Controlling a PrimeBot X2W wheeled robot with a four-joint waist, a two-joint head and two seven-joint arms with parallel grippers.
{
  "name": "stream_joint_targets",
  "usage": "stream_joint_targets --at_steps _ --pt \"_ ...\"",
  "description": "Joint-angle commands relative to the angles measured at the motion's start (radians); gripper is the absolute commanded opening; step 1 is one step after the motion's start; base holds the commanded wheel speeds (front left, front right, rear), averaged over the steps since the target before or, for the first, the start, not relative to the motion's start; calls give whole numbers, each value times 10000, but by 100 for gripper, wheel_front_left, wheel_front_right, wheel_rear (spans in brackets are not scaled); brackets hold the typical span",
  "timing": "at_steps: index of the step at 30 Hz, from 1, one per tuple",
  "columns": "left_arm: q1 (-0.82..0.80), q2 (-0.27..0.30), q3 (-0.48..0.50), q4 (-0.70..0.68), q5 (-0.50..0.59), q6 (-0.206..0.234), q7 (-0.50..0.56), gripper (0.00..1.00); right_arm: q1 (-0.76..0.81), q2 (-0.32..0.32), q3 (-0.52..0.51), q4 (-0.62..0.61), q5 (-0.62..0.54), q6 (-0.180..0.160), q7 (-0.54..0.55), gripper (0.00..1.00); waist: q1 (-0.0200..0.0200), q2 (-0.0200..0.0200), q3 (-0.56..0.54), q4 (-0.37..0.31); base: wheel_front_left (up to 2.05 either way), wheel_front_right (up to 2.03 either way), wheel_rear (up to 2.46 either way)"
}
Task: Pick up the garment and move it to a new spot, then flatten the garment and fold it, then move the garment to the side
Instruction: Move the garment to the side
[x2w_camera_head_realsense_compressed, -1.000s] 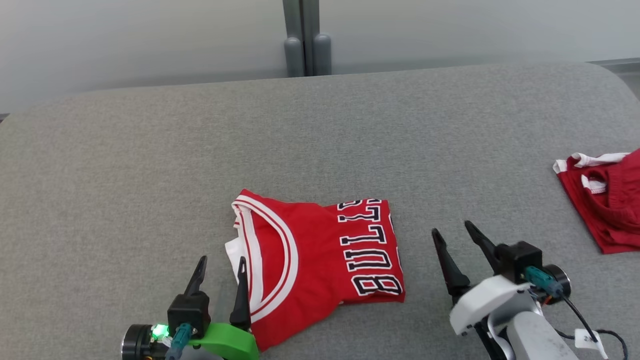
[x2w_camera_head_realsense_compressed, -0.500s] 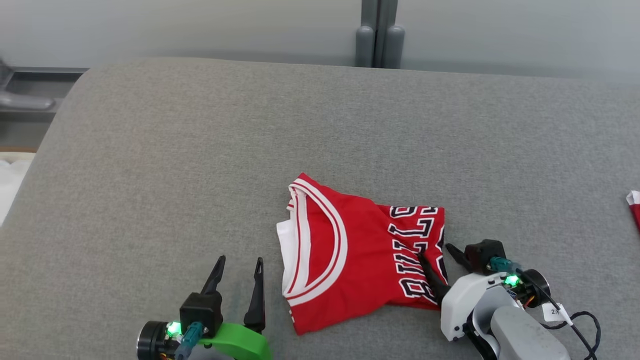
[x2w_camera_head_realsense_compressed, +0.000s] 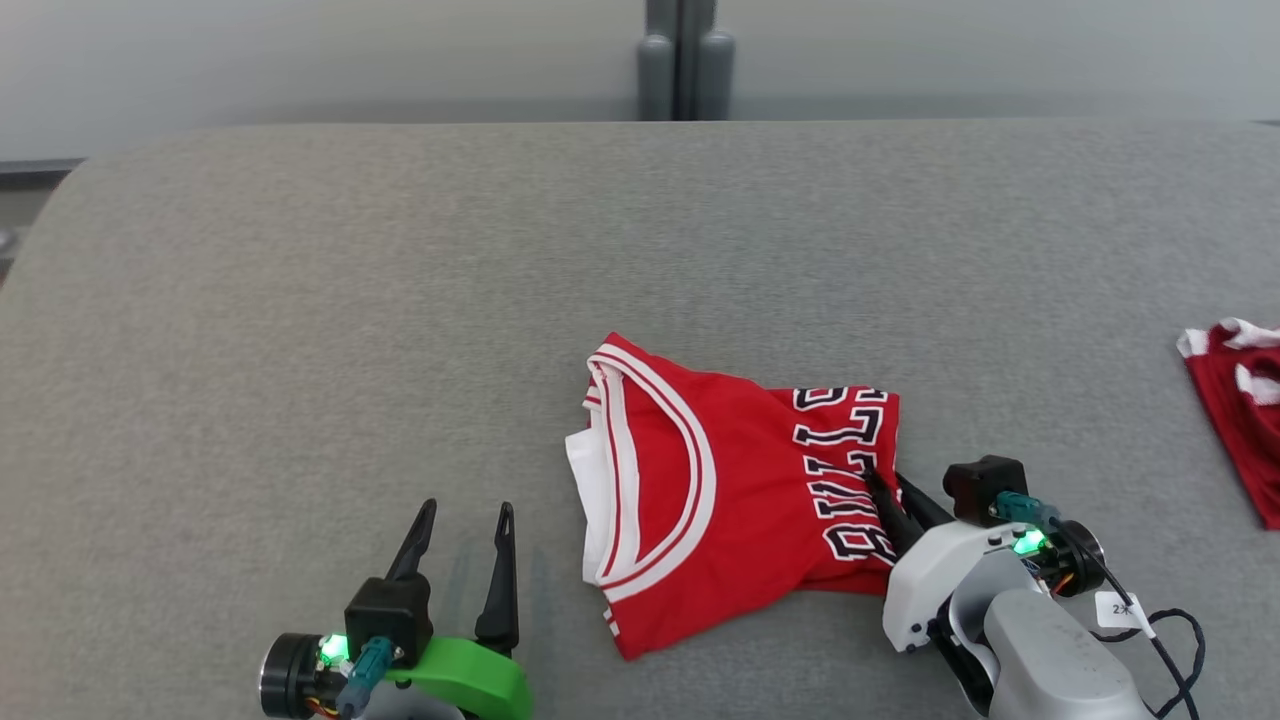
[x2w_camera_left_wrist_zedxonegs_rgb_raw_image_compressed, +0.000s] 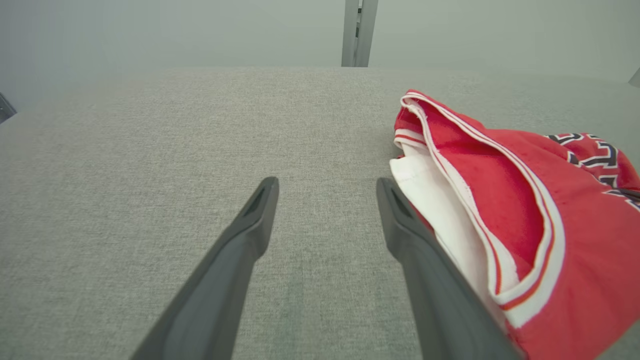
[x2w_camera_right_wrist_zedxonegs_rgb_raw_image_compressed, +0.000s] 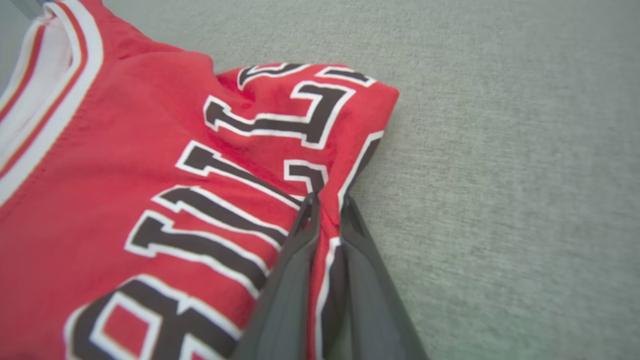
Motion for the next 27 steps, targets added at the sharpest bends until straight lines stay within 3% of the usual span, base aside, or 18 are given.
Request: stream_joint_targets --at_steps 1,8,14,20,27 --pt "-217 43 -12 -8 48 -38 6 100 461 -360 -119 140 -34 -172 176 0 0 0 -116 -2646 0 0 0" --pt "-572 47 -209 136 28 -153 6 100 771 -266 -80 -607 106 -121 132 0 0 0 10 -4678 0 0 0" --pt "-679 51 -499 202 -69 -192 6 100 970 -247 -57 -967 257 -117 101 0 0 0 29 -5618 0 0 0" --pt "-793 55 -794 251 -60 -153 6 100 820 -225 107 -1362 433 -109 97 0 0 0 166 -5948 0 0 0" --pt "-1007 57 -707 448 204 -275 6 100 -716 -228 441 -1390 -85 -108 99 0 0 0 742 -5642 0 0 0"
